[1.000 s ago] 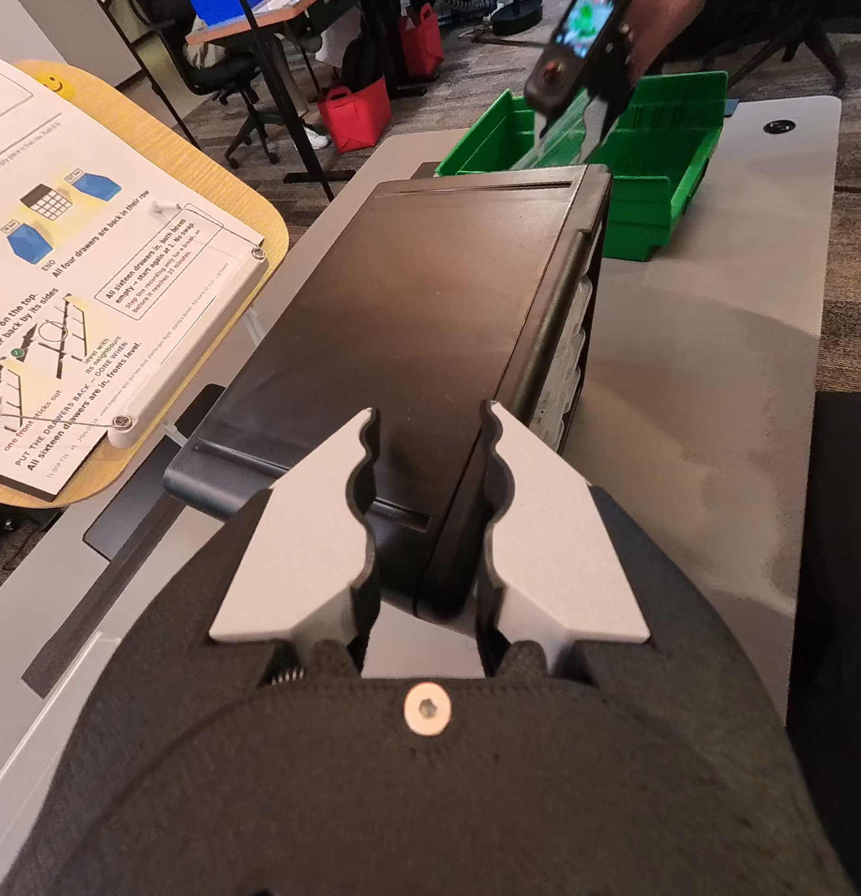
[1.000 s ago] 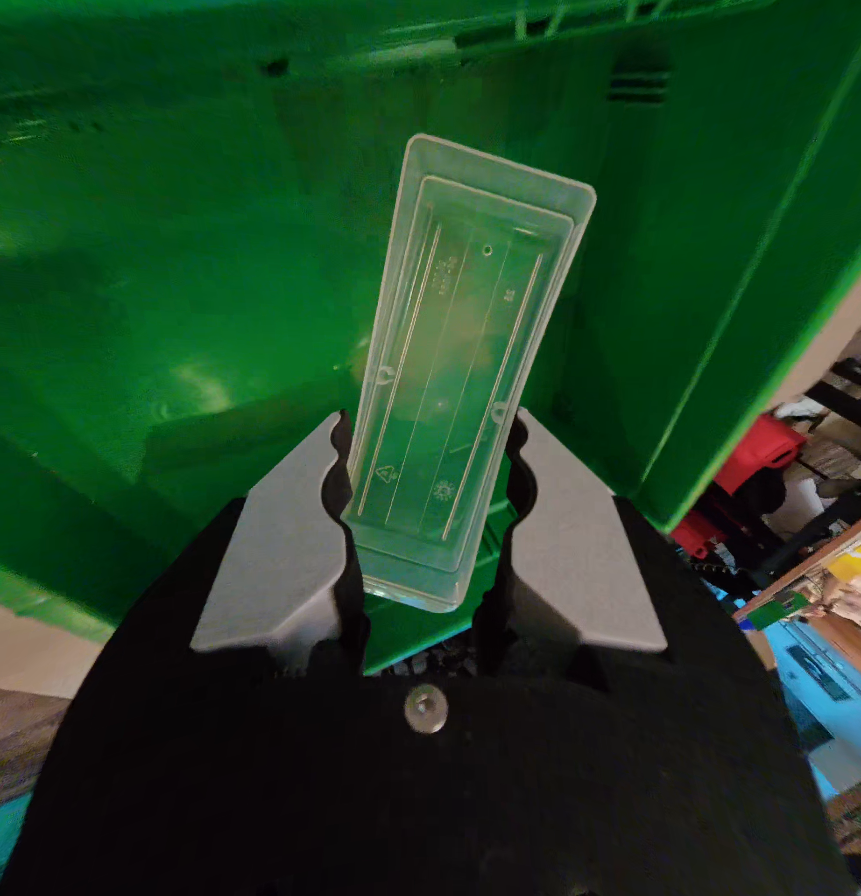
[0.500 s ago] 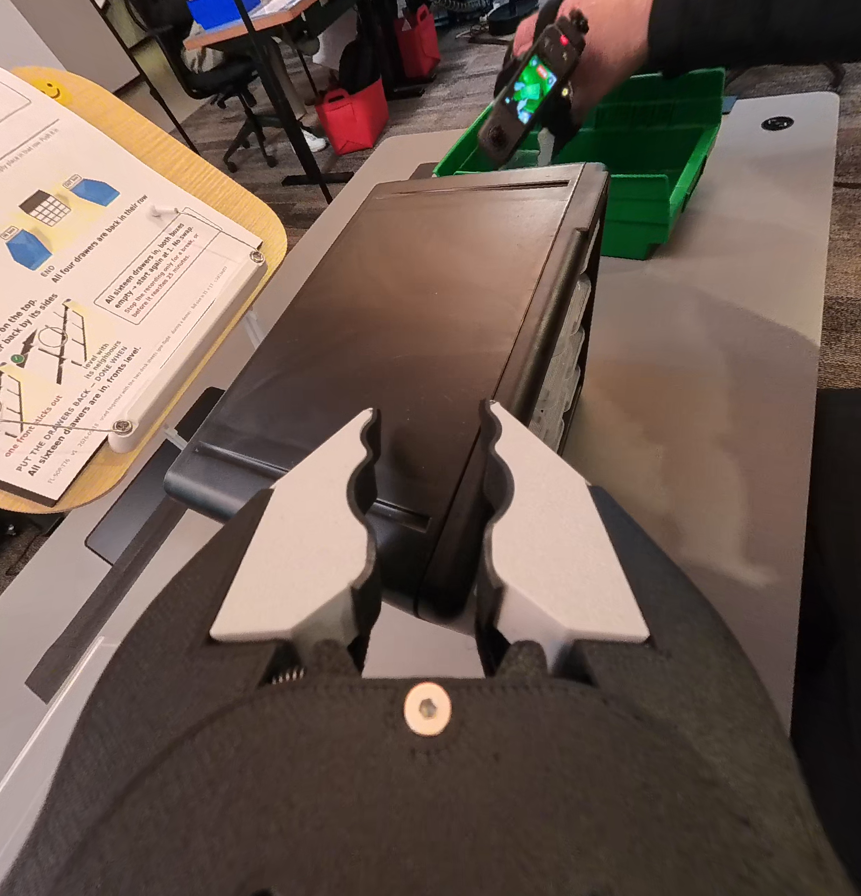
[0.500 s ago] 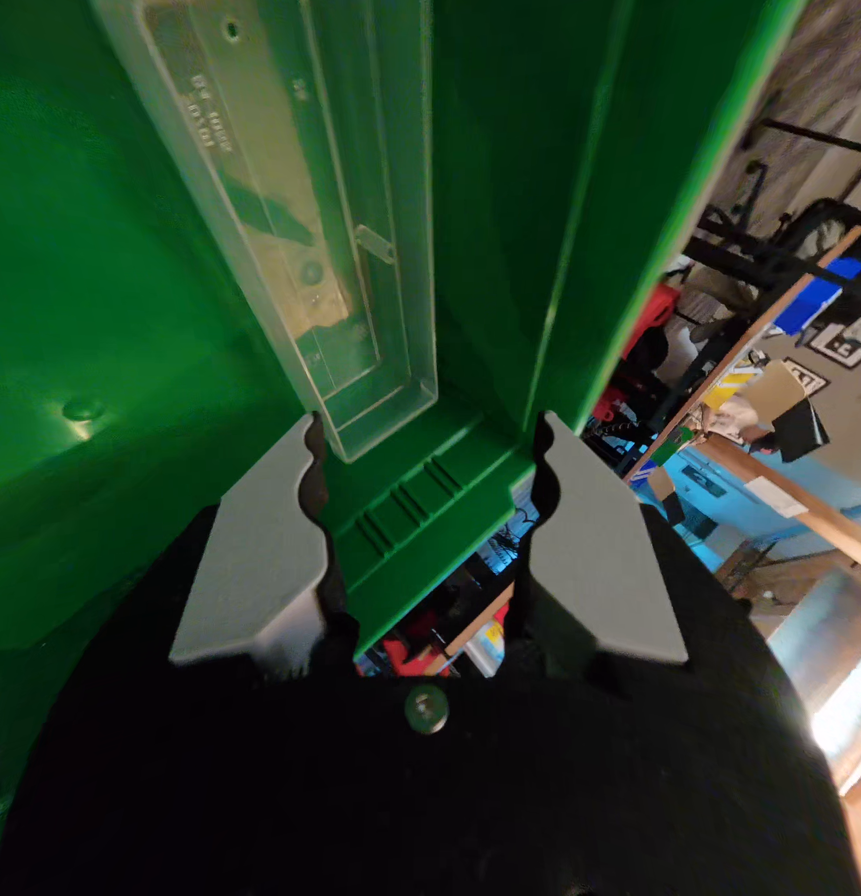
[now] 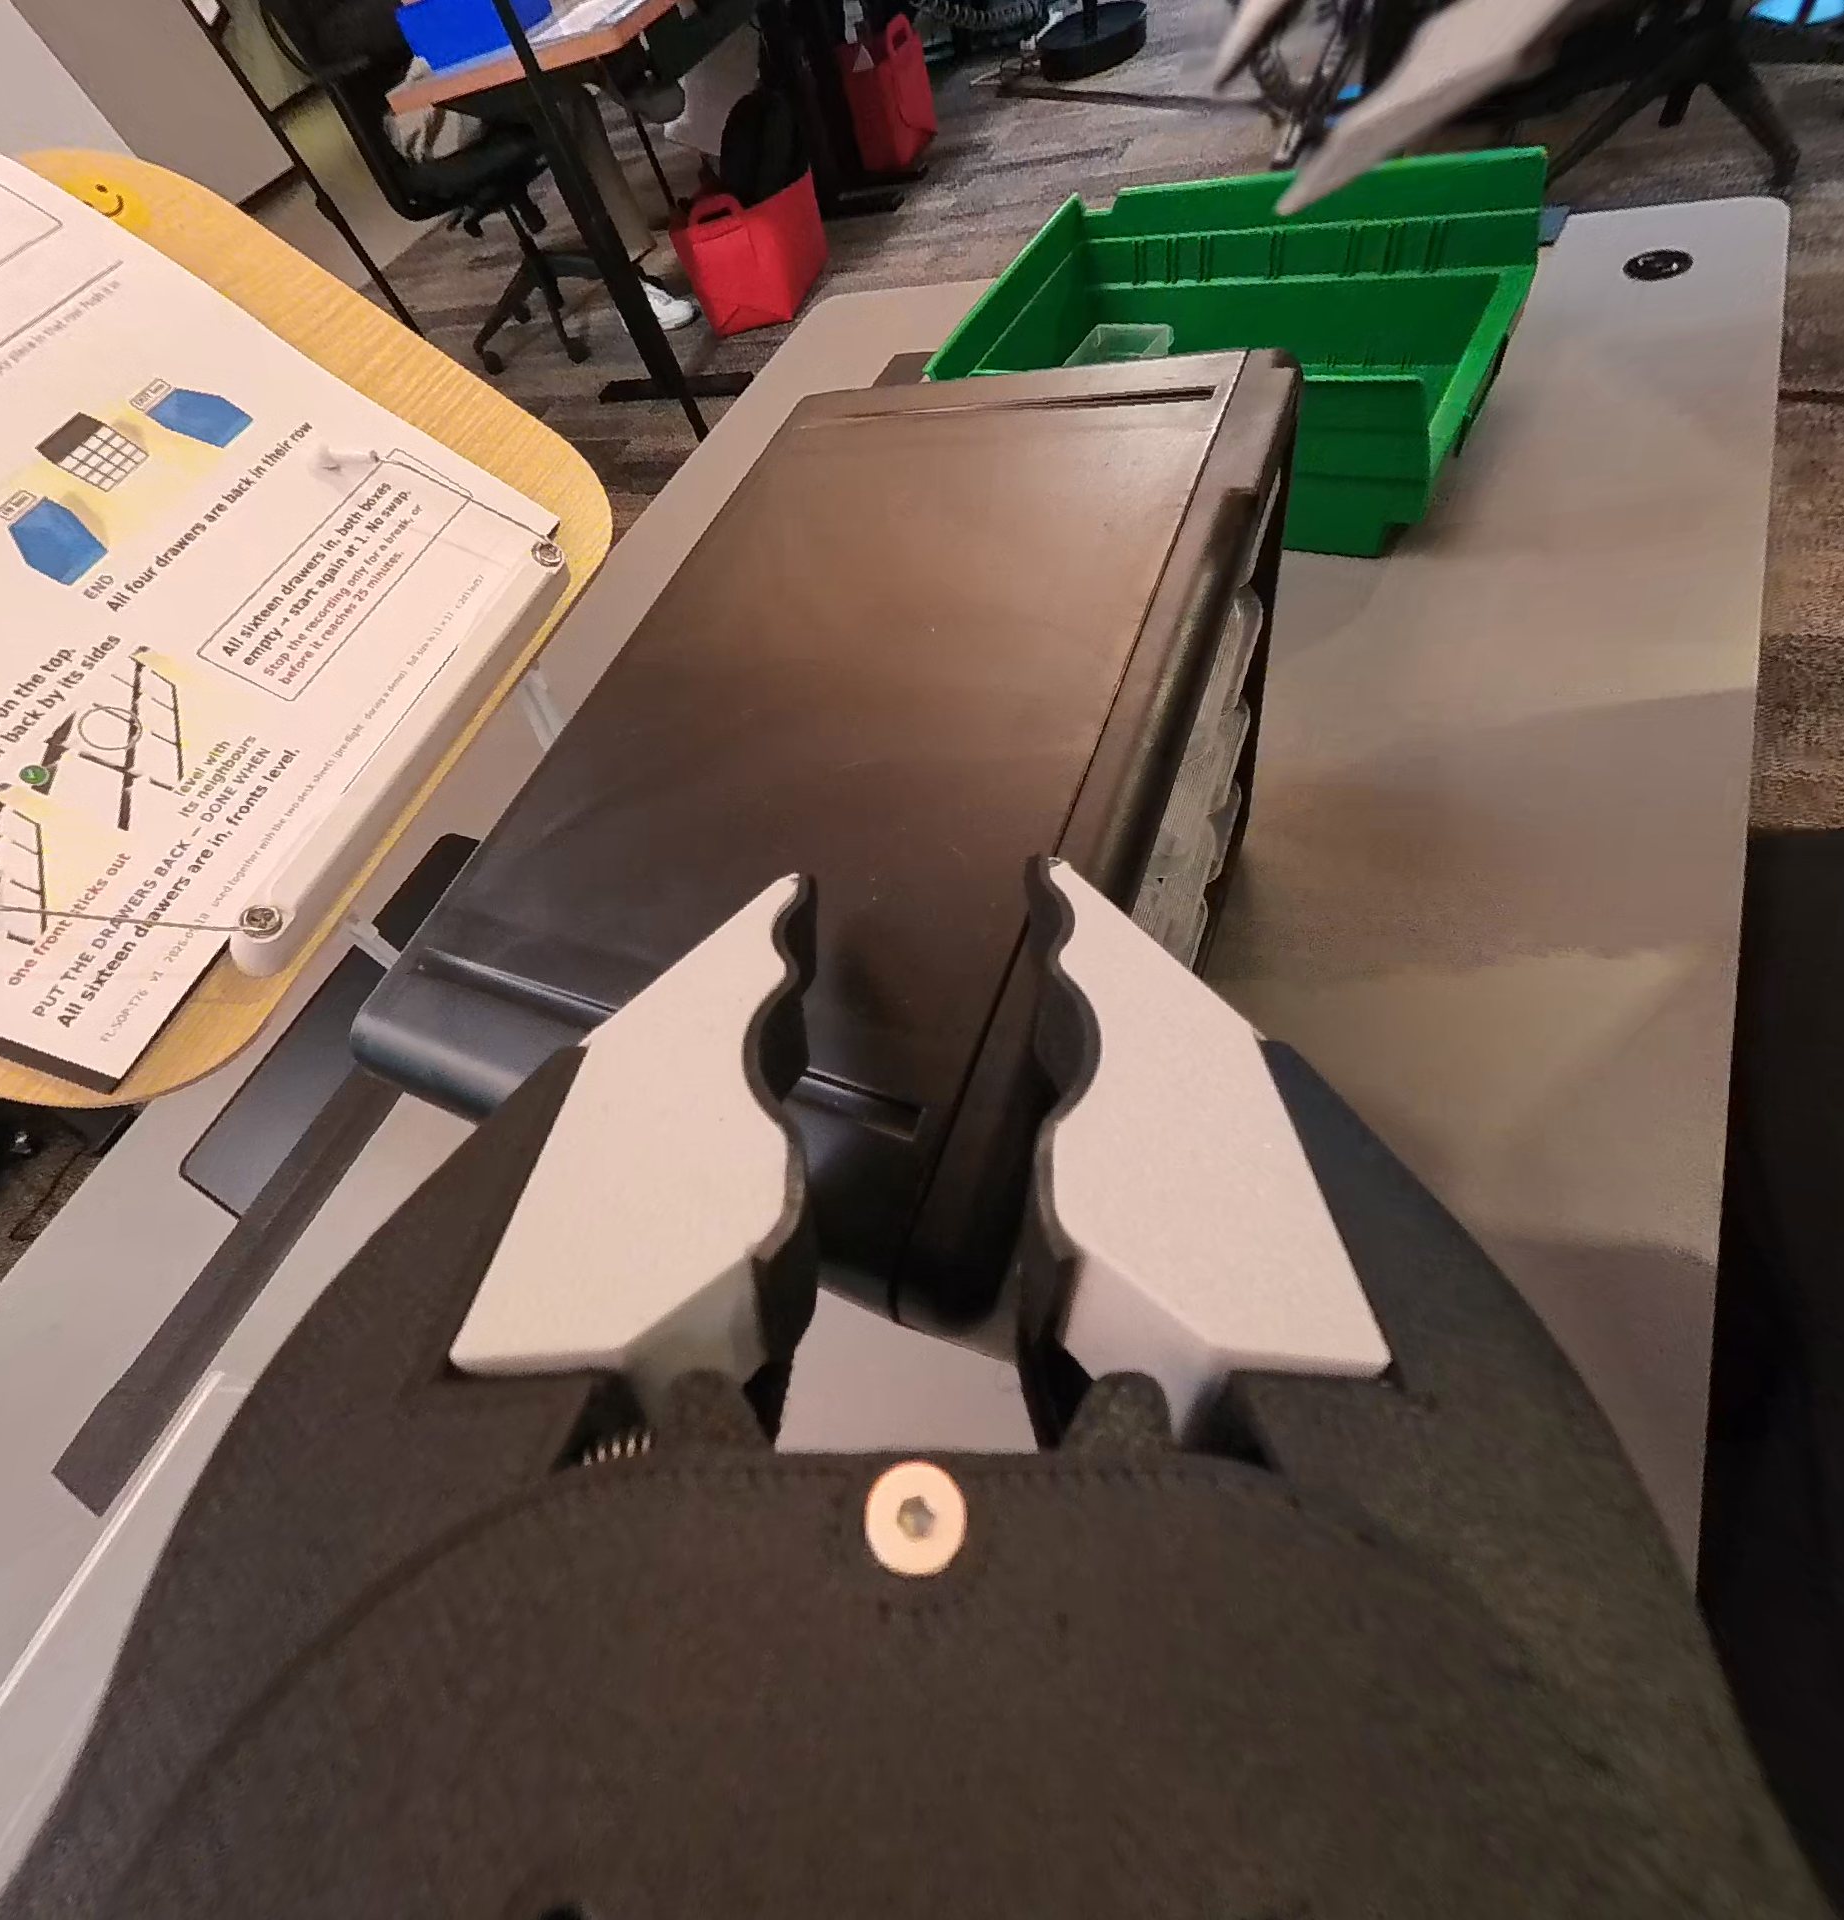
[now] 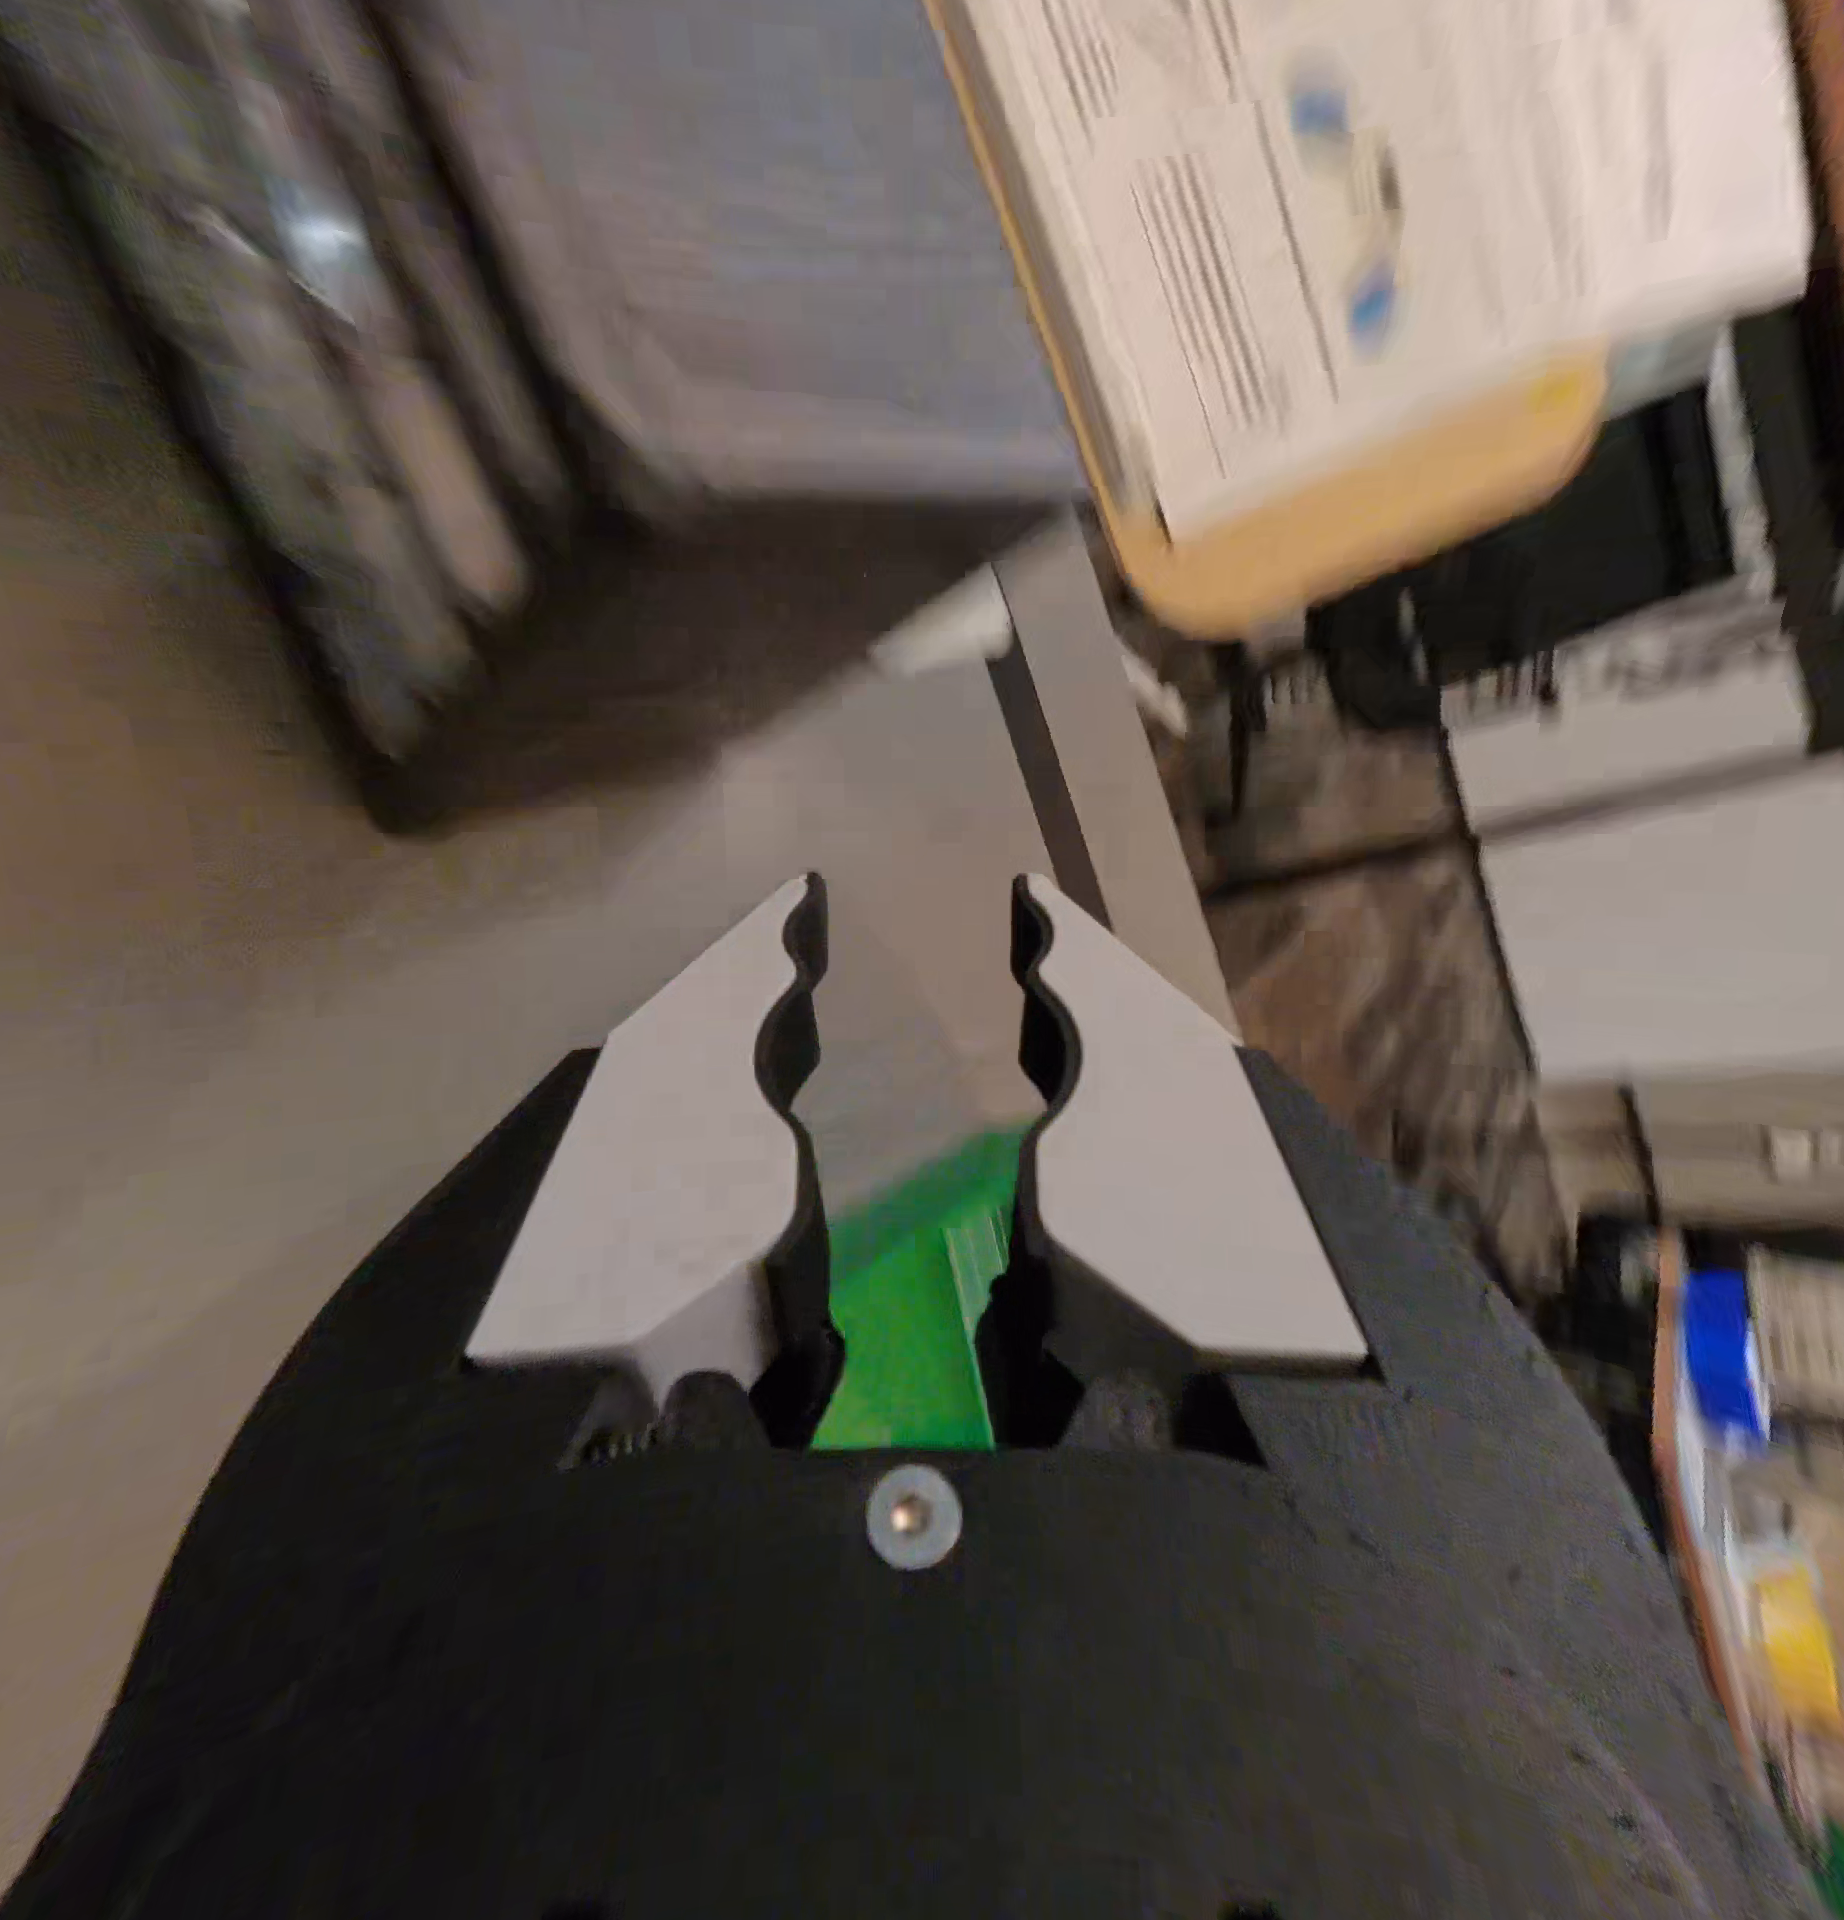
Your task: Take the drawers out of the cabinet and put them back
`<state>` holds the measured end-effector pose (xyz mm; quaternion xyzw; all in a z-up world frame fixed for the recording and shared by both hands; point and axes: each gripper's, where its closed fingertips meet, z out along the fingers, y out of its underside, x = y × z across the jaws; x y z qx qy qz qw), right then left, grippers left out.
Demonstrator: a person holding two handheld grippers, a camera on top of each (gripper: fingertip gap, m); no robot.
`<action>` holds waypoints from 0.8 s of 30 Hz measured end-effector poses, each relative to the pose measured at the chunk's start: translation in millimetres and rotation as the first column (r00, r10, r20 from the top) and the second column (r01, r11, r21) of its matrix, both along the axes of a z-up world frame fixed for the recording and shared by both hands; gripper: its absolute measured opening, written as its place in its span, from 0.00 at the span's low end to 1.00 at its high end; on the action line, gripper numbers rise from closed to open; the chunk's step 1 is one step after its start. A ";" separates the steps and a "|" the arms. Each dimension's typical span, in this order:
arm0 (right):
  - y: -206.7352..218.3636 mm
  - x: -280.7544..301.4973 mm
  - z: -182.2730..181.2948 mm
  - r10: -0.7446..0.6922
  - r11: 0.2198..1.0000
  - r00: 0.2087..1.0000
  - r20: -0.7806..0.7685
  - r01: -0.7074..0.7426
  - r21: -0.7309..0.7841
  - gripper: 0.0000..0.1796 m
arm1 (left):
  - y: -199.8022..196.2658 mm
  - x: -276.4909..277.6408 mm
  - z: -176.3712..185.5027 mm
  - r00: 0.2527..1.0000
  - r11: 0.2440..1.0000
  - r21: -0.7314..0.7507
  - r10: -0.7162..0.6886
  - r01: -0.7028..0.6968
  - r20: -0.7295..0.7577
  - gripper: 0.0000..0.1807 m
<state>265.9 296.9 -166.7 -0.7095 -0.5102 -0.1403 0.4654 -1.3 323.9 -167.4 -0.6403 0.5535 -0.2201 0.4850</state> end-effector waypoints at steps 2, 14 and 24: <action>-27.8 -67.1 2.1 0.162 0.982 0.986 0.046 -0.165 0.096 0.19 | -0.1 0.0 0.1 1.000 1.000 0.000 0.002 -0.002 0.002 0.22; -11.1 -243.1 -75.6 0.231 0.795 0.862 0.451 -0.434 0.424 0.19 | -0.8 -0.8 0.1 1.000 1.000 0.010 -0.004 0.004 0.008 0.22; 3.1 -244.3 -74.2 0.199 0.793 0.865 0.461 -0.418 0.444 0.09 | -1.4 -1.2 0.1 1.000 1.000 0.009 -0.021 0.021 0.006 0.21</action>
